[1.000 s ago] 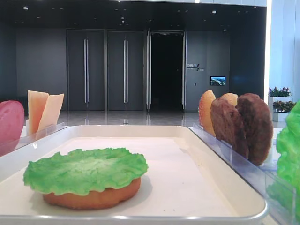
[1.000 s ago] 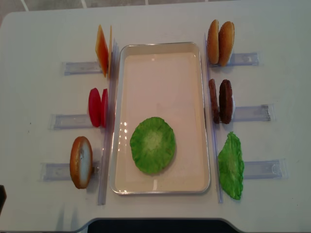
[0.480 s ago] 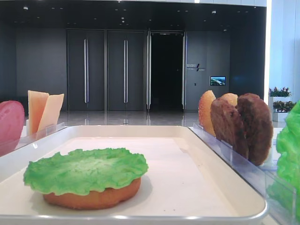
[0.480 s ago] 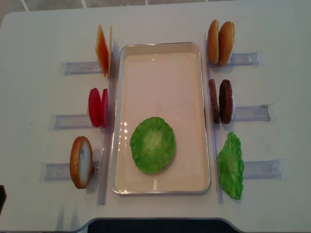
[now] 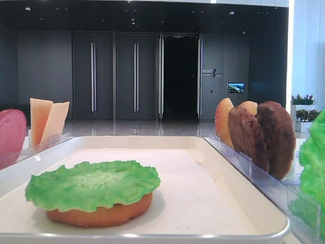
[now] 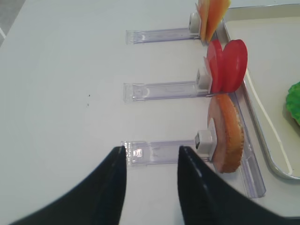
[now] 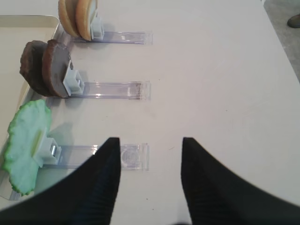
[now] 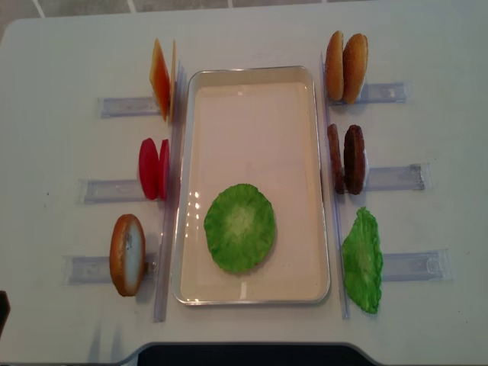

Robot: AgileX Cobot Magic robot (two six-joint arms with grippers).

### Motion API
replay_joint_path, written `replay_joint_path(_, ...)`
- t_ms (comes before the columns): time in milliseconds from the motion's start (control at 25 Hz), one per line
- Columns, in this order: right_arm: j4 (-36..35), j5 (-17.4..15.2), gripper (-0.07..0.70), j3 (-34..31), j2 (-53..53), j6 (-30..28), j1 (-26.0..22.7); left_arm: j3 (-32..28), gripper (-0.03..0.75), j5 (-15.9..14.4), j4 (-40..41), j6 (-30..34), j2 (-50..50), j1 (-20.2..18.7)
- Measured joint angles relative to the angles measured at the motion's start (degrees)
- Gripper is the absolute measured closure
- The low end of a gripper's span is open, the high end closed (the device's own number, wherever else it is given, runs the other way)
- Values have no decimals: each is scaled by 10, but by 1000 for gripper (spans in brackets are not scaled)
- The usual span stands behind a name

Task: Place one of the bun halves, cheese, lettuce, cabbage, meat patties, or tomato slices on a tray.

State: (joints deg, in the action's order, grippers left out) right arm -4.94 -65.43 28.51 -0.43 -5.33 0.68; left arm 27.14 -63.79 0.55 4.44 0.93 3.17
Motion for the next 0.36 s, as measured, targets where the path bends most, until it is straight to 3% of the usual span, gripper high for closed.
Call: replay_joint_path(360,0,0,307,0,0,0,0,0,433,0,0,0,0,0)
